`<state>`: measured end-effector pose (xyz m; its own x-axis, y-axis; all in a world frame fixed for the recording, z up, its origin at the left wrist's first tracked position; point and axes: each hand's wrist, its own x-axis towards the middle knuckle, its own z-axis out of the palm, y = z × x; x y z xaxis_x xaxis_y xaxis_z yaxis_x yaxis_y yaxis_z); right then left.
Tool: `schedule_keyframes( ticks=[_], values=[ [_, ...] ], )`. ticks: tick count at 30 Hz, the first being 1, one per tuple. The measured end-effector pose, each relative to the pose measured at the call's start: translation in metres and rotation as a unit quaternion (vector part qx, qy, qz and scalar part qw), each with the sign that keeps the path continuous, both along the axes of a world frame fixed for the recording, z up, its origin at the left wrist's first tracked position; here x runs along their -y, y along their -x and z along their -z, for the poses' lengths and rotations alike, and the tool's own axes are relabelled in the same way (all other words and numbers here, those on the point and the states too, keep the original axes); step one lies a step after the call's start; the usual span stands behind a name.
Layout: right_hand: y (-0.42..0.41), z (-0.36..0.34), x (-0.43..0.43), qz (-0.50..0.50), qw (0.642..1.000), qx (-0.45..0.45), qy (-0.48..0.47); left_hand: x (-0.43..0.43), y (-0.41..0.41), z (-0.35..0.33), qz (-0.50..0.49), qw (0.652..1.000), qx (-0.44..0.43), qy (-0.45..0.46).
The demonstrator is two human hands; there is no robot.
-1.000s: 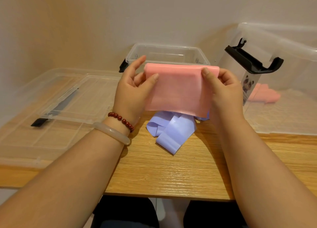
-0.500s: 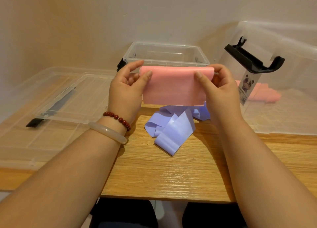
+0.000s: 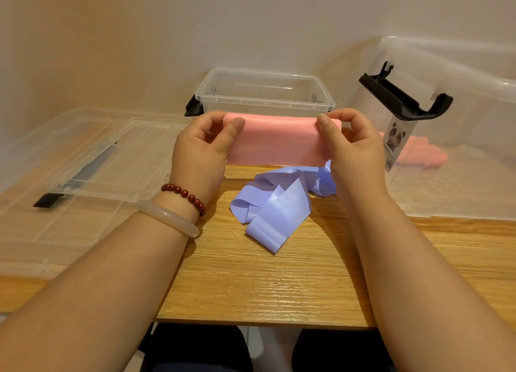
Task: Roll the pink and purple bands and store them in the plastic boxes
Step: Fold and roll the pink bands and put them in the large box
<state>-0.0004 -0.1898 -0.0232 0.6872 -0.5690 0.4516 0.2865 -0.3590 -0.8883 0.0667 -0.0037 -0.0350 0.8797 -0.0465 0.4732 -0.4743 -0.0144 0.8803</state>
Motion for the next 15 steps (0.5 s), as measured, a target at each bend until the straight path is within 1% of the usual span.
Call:
schedule_keyframes(
  ticks=[3, 6, 8, 10, 12, 15],
  values=[
    [-0.0016, 0.0005, 0.0007, 0.022, 1.000, -0.014, -0.017, 0.0011, 0.0012, -0.0020, 0.005, 1.000, -0.007, -0.004],
    [-0.0022, -0.0006, 0.0031, 0.037, 0.998, -0.030, -0.028, 0.0019, 0.0036, -0.0044, 0.046, 0.999, -0.017, 0.023],
    [-0.0029, -0.0002, 0.0044, 0.033, 0.998, -0.040, -0.024, 0.0012, 0.0038, -0.0041, 0.051, 0.998, -0.017, 0.024],
    [-0.0028, 0.0007, 0.0041, 0.007, 0.999, -0.048, -0.022, 0.0013, 0.0038, -0.0037, 0.027, 0.999, -0.011, 0.019],
    [-0.0016, 0.0011, 0.0032, -0.042, 0.997, -0.048, -0.032, 0.0014, 0.0040, -0.0033, 0.001, 1.000, -0.011, 0.025],
    [0.0009, 0.0005, 0.0041, -0.086, 0.996, -0.034, -0.007, 0.0015, 0.0049, -0.0033, -0.024, 0.999, -0.012, 0.025]
  ],
)
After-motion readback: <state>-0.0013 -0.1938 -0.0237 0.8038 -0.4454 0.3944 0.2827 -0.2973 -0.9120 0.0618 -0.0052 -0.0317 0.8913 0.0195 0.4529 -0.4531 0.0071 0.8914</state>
